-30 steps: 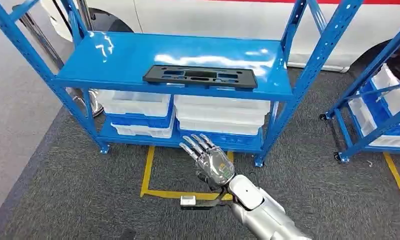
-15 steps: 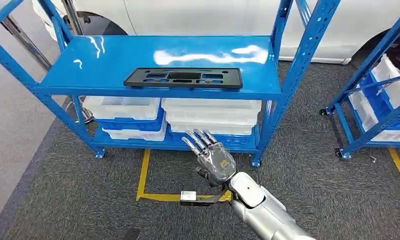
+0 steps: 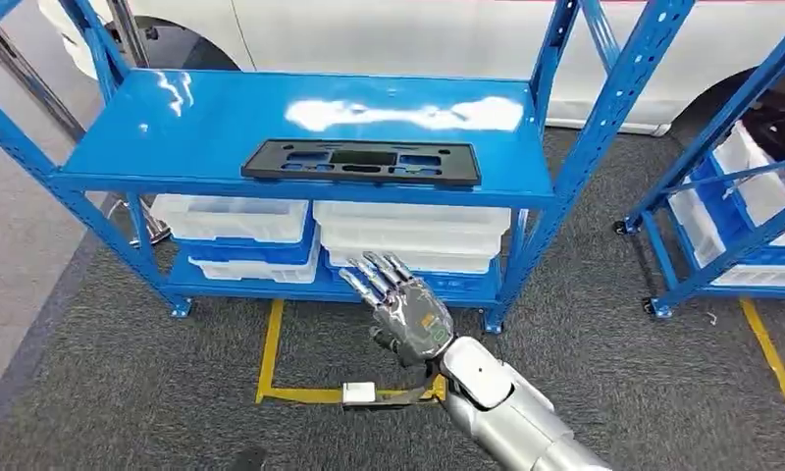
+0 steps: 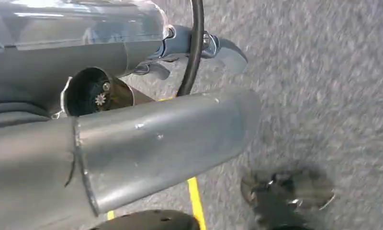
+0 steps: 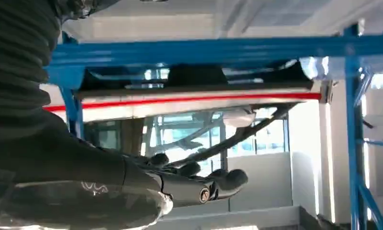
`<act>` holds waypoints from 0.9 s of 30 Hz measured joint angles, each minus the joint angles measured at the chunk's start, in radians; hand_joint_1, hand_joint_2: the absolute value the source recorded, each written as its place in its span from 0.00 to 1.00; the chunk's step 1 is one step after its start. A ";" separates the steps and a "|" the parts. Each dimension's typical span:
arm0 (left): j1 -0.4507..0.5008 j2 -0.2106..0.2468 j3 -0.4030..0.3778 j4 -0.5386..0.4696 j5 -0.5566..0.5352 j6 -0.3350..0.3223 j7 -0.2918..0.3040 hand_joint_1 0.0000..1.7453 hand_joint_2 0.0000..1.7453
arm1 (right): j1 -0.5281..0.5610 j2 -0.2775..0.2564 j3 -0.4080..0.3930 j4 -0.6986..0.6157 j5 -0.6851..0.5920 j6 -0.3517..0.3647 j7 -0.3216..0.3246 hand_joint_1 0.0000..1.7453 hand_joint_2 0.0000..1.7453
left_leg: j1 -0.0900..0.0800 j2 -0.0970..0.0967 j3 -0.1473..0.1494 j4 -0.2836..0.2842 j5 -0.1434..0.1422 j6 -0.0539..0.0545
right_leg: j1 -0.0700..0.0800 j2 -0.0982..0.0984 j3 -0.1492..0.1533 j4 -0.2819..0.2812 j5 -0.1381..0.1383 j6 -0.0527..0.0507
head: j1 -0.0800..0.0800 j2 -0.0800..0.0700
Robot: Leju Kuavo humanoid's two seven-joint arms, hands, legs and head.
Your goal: Take the parts from the cabinet and place them on the table.
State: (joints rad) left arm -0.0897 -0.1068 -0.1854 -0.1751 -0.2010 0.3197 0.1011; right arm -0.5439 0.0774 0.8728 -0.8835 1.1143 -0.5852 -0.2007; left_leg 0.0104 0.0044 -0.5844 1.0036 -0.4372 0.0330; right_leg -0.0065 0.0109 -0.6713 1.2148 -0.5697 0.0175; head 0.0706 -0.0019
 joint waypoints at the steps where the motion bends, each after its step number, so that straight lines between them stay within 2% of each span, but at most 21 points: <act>1: -0.001 0.000 0.000 0.000 -0.001 -0.001 0.000 0.00 0.00 | 0.003 -0.001 0.005 -0.007 -0.002 0.004 0.000 0.00 1.00 | 0.000 0.000 0.003 0.001 -0.005 0.001 | -0.001 -0.001 -0.042 0.072 -0.025 0.003 | -0.001 0.000; 2: 0.000 0.000 0.000 0.000 -0.003 -0.002 0.000 0.00 0.00 | 0.007 -0.002 0.010 -0.013 -0.002 0.006 0.000 0.00 1.00 | 0.000 0.000 0.006 0.001 -0.009 0.000 | -0.002 -0.001 -0.076 0.121 -0.030 0.005 | 0.000 0.000; 3: 0.001 0.000 0.000 0.000 -0.003 -0.002 0.000 0.00 0.00 | 0.010 -0.004 0.015 -0.021 -0.002 0.006 0.000 0.00 1.00 | 0.000 0.000 0.012 0.003 -0.013 0.000 | -0.004 -0.002 -0.086 0.124 -0.011 0.007 | -0.001 0.000; 4: 0.002 -0.001 0.000 0.000 -0.003 -0.002 0.000 0.00 0.00 | 0.012 -0.004 0.017 -0.029 -0.003 0.006 0.000 0.00 1.00 | 0.000 0.000 0.019 0.004 -0.019 -0.001 | -0.006 -0.003 -0.075 0.084 0.029 0.006 | 0.000 0.000; 6: 0.001 -0.002 0.000 0.000 -0.003 -0.002 0.000 0.00 0.00 | 0.010 -0.005 0.021 -0.045 -0.006 0.008 0.000 0.00 1.00 | 0.001 0.000 0.036 0.010 -0.035 -0.007 | -0.007 -0.010 0.003 -0.091 0.140 0.002 | 0.000 0.000; 7: 0.001 -0.002 0.000 0.000 -0.004 -0.002 0.000 0.00 0.00 | 0.011 -0.005 0.023 -0.055 -0.010 0.011 0.000 0.00 1.00 | 0.001 0.000 0.037 0.012 -0.043 -0.012 | -0.005 -0.013 0.028 -0.141 0.142 -0.005 | 0.000 0.000; 8: -0.001 -0.002 0.000 0.000 -0.005 -0.002 0.000 0.00 0.00 | 0.009 -0.006 0.028 -0.062 -0.013 0.015 0.000 0.00 1.00 | -0.006 -0.001 0.036 0.021 -0.049 -0.021 | 0.002 -0.013 0.038 -0.160 0.133 -0.008 | 0.000 0.000; 9: -0.001 -0.002 0.000 0.000 -0.005 -0.002 0.000 0.00 0.00 | 0.009 -0.006 0.032 -0.072 -0.014 0.019 -0.001 0.00 1.00 | -0.006 -0.001 0.033 0.018 -0.048 -0.025 | -0.001 -0.011 0.036 -0.157 0.129 -0.016 | -0.002 0.000; 11: -0.001 -0.003 0.000 0.000 -0.005 -0.002 0.000 0.00 0.00 | 0.010 -0.008 0.034 -0.084 -0.018 0.021 -0.002 0.00 1.00 | -0.002 0.003 0.039 0.011 -0.050 -0.036 | 0.006 -0.005 0.036 -0.160 0.126 -0.026 | -0.002 0.000; 13: -0.002 -0.003 0.000 0.000 -0.005 -0.001 0.000 0.00 0.00 | 0.009 -0.008 0.037 -0.100 -0.020 0.023 -0.002 0.00 1.00 | 0.001 0.002 0.041 0.026 -0.068 -0.046 | -0.003 -0.005 0.053 -0.177 0.127 -0.039 | -0.002 0.000; 14: -0.003 -0.003 0.000 0.000 -0.006 -0.001 -0.001 0.00 0.00 | 0.007 -0.008 0.039 -0.106 -0.020 0.024 -0.003 0.00 1.00 | 0.000 0.002 0.023 0.064 -0.089 -0.049 | -0.006 -0.006 0.058 -0.178 0.125 -0.043 | -0.003 0.000; 16: -0.002 -0.003 0.000 0.000 -0.006 -0.002 -0.002 0.00 0.00 | 0.006 -0.008 0.045 -0.114 -0.020 0.025 -0.003 0.00 1.00 | 0.003 0.001 -0.071 0.236 -0.159 -0.058 | -0.004 -0.007 0.064 -0.178 0.118 -0.051 | -0.003 0.000; 17: -0.001 -0.003 0.000 0.000 -0.006 -0.002 -0.002 0.00 0.00 | 0.007 -0.008 0.047 -0.114 -0.020 0.026 -0.003 0.00 1.00 | 0.003 0.002 -0.116 0.308 -0.179 -0.060 | -0.003 -0.007 0.066 -0.178 0.116 -0.053 | -0.003 0.000; 18: 0.001 -0.003 0.000 0.000 -0.006 -0.002 -0.001 0.00 0.00 | 0.008 -0.008 0.048 -0.115 -0.022 0.030 -0.005 0.00 1.00 | 0.003 0.002 -0.140 0.336 -0.172 -0.061 | -0.003 -0.005 0.068 -0.177 0.113 -0.052 | -0.003 0.000; 19: 0.001 -0.003 0.000 0.000 -0.006 -0.002 -0.001 0.00 0.00 | 0.009 -0.008 0.051 -0.119 -0.023 0.032 -0.006 0.00 1.00 | 0.003 0.002 -0.140 0.314 -0.138 -0.059 | -0.003 -0.002 0.073 -0.177 0.109 -0.052 | -0.003 0.000; 20: 0.000 -0.003 0.000 0.000 -0.006 -0.002 -0.002 0.00 0.00 | 0.008 -0.008 0.055 -0.124 -0.024 0.035 -0.006 0.00 1.00 | 0.003 0.002 -0.118 0.252 -0.089 -0.056 | -0.003 0.000 0.078 -0.176 0.105 -0.050 | -0.003 0.000; 21: 0.000 -0.003 0.000 0.000 -0.007 -0.002 -0.001 0.00 0.00 | 0.007 -0.008 0.058 -0.131 -0.026 0.040 -0.006 0.00 1.00 | 0.002 0.002 -0.074 0.149 -0.024 -0.051 | -0.003 0.002 0.089 -0.175 0.098 -0.047 | -0.003 0.000; 22: -0.001 -0.003 0.000 0.000 -0.007 -0.002 -0.001 0.00 0.00 | 0.006 -0.006 0.059 -0.136 -0.027 0.044 -0.006 0.00 1.00 | 0.002 0.001 -0.035 0.058 0.023 -0.045 | -0.002 0.002 0.099 -0.175 0.092 -0.044 | -0.003 0.000; 23: -0.002 -0.003 0.000 0.000 -0.007 -0.002 -0.001 0.00 0.00 | 0.005 -0.006 0.061 -0.139 -0.029 0.045 -0.006 0.00 1.00 | -0.002 -0.001 -0.020 0.039 0.004 -0.039 | 0.001 0.002 0.102 -0.177 0.089 -0.039 | -0.002 0.000; 24: -0.004 -0.003 0.000 0.000 -0.008 -0.002 -0.001 0.00 0.00 | 0.002 -0.005 0.063 -0.142 -0.031 0.047 -0.006 0.00 1.00 | -0.008 -0.001 -0.013 0.020 0.004 -0.033 | 0.002 0.004 0.096 -0.174 0.089 -0.035 | -0.004 0.000; 27: -0.003 -0.003 -0.001 0.000 -0.008 -0.003 -0.001 0.00 0.00 | 0.002 -0.005 0.064 -0.149 -0.032 0.046 -0.008 0.00 1.00 | -0.008 -0.003 -0.016 0.016 0.001 -0.024 | 0.003 0.001 0.098 -0.183 0.090 -0.022 | -0.003 0.000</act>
State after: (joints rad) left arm -0.0931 -0.1102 -0.1862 -0.1751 -0.2091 0.3170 0.0999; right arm -0.5415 0.0725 0.9373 -1.0326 1.0826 -0.5394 -0.2083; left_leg 0.0026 0.0013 -0.6008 1.0200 -0.4366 0.0093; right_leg -0.0037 0.0124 -0.5735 1.0316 -0.4800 -0.0049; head 0.0675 -0.0019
